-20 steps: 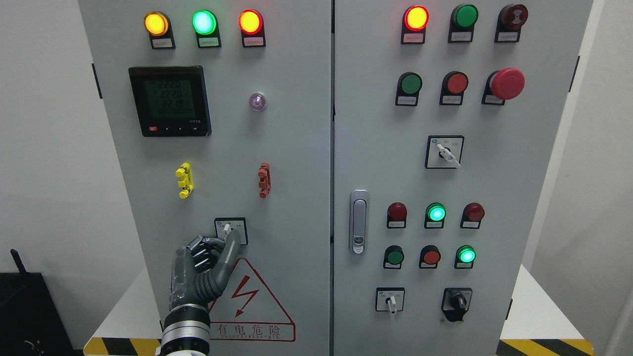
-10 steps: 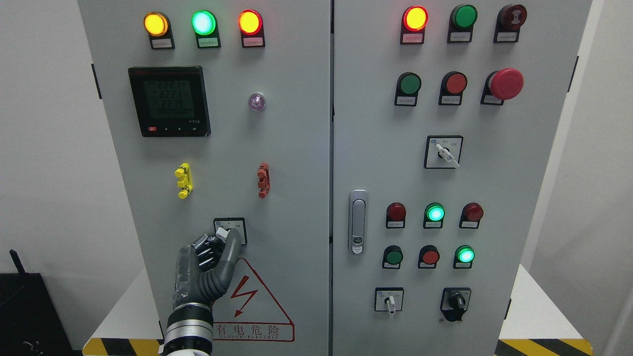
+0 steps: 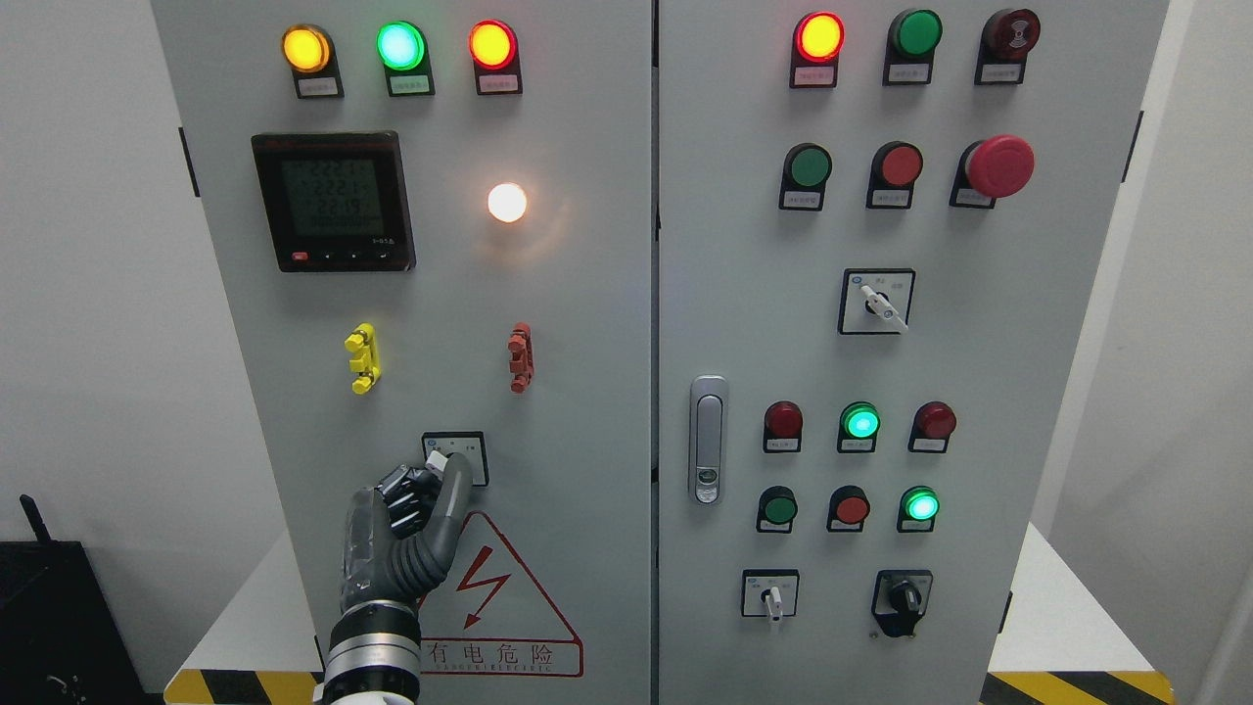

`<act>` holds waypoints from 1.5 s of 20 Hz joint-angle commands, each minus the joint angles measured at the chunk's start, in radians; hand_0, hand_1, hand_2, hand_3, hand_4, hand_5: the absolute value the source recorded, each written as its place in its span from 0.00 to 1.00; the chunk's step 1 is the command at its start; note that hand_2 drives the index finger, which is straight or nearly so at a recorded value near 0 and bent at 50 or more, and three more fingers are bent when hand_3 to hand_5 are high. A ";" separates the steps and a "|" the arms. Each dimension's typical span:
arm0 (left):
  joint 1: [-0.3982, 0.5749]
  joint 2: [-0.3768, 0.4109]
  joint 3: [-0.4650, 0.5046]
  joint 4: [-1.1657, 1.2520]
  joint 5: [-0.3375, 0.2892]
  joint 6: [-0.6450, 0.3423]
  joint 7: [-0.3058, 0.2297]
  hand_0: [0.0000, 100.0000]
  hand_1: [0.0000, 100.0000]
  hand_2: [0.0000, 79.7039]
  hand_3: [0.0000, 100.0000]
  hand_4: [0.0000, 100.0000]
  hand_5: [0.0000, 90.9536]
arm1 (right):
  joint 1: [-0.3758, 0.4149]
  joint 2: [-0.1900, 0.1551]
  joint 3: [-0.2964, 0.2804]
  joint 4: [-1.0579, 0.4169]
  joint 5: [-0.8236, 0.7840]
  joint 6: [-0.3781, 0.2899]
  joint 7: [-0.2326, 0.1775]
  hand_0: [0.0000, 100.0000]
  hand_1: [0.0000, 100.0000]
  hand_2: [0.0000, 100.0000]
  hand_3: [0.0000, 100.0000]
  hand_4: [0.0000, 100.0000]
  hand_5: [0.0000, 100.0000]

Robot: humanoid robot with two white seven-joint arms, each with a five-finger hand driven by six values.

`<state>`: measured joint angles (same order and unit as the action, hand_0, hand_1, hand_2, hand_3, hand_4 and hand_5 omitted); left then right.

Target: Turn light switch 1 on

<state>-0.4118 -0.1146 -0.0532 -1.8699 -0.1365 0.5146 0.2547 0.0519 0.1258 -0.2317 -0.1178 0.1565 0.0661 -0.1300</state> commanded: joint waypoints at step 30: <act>0.028 0.001 0.000 -0.012 0.003 -0.007 0.003 0.07 0.43 0.73 0.94 0.92 0.97 | 0.000 0.000 0.000 0.000 0.000 0.000 0.000 0.31 0.00 0.00 0.00 0.00 0.00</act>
<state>-0.4004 -0.1150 -0.0520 -1.8719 -0.1339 0.5100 0.2566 0.0521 0.1258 -0.2317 -0.1180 0.1565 0.0661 -0.1300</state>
